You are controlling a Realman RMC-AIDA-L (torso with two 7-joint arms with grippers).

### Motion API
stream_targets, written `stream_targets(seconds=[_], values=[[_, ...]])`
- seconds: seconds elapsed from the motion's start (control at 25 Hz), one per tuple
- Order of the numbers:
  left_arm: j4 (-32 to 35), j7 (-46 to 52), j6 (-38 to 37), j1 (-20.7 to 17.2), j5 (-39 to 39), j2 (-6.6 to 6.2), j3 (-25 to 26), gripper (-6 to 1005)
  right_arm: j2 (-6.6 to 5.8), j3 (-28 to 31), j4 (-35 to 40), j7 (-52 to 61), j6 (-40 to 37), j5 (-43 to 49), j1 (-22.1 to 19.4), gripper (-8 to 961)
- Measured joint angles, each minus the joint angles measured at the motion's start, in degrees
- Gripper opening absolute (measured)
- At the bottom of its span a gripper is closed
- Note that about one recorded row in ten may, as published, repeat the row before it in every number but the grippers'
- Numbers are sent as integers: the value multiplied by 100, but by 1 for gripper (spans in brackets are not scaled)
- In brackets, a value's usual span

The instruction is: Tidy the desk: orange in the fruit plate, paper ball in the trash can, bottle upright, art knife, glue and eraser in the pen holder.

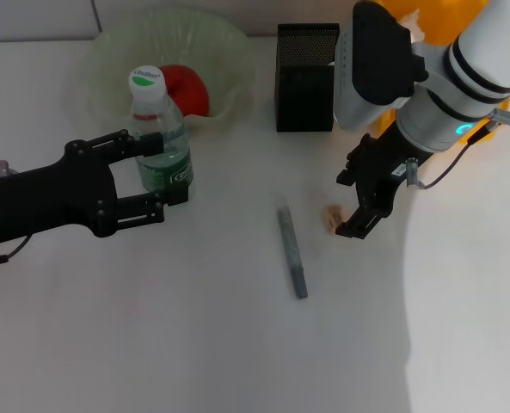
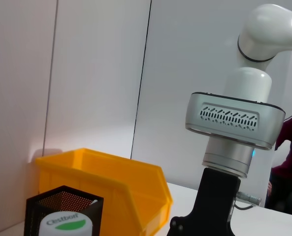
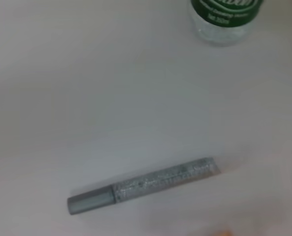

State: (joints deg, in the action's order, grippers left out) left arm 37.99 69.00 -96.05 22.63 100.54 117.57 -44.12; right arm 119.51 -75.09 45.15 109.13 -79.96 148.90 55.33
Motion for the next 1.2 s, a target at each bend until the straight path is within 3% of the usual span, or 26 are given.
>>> stream_targets(seconds=[0.28, 0.48, 1.2], values=[[-3, -15, -1, 19, 12, 28, 0, 783, 12, -296, -397, -167, 308, -127, 128, 739], [-3, 1, -6, 49, 32, 29, -14, 783, 29, -519, -500, -155, 525, -191, 132, 517], [-3, -26, -71, 33, 7, 35, -44, 783, 37, -827, -614, -124, 818, -343, 95, 511]])
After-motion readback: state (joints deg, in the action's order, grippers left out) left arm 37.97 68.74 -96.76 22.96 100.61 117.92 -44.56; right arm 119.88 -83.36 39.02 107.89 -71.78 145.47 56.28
